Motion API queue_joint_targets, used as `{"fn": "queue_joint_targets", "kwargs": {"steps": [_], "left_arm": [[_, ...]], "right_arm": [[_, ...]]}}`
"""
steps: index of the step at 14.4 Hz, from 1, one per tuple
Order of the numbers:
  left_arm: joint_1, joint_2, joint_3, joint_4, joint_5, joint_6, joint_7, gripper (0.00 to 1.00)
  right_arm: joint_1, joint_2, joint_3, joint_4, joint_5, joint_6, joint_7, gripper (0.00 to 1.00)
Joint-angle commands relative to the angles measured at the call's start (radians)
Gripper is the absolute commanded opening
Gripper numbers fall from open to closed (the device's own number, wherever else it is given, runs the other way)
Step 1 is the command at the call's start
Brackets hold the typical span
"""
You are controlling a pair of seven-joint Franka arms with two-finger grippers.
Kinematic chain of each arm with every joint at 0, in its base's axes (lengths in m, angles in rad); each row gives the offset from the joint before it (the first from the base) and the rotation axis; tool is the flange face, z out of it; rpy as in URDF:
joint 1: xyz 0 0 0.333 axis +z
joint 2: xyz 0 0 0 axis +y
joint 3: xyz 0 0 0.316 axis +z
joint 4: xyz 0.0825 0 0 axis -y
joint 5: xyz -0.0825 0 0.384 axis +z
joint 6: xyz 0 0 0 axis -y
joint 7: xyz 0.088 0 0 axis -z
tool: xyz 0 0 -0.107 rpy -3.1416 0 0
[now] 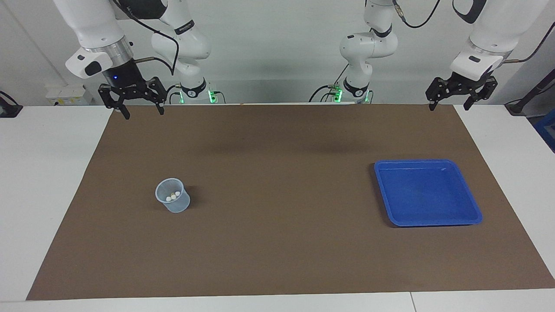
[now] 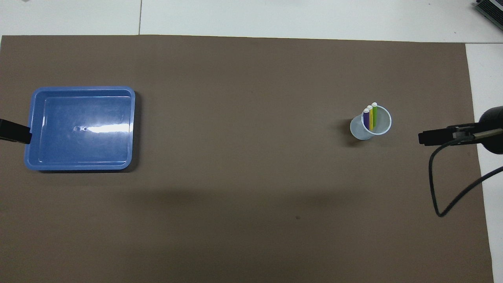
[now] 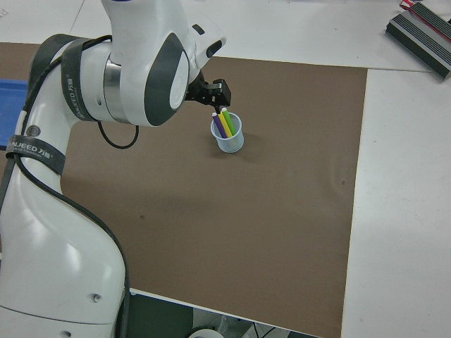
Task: Right arm passes pens to left for tray arrangement
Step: 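Move the right gripper toward the white cup holding pens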
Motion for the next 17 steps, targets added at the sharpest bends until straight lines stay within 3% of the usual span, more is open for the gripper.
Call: {"fn": "queue_joint_targets", "kwargs": {"steps": [1,6,12,17], "left_arm": [[-0.007,-0.024,0.009,-0.023,-0.001,0.001,0.008,1.0],[-0.007,-0.024,0.009,-0.023,-0.001,0.001,0.008,1.0],[-0.007,-0.024,0.009,-0.023,-0.001,0.001,0.008,1.0],[-0.007,-0.024,0.009,-0.023,-0.001,0.001,0.008,1.0]], "right_arm": [[0.0,0.015,0.007,0.016,0.011,0.007,0.031,1.0],[-0.006,0.0,0.005,-0.021,0.011,0.013,0.027,1.0],[0.0,-0.075,0.007,-0.176,0.013,0.094,0.028,1.0],[0.019,-0.039,0.008,-0.182,0.019,0.155,0.034,1.0]]}}
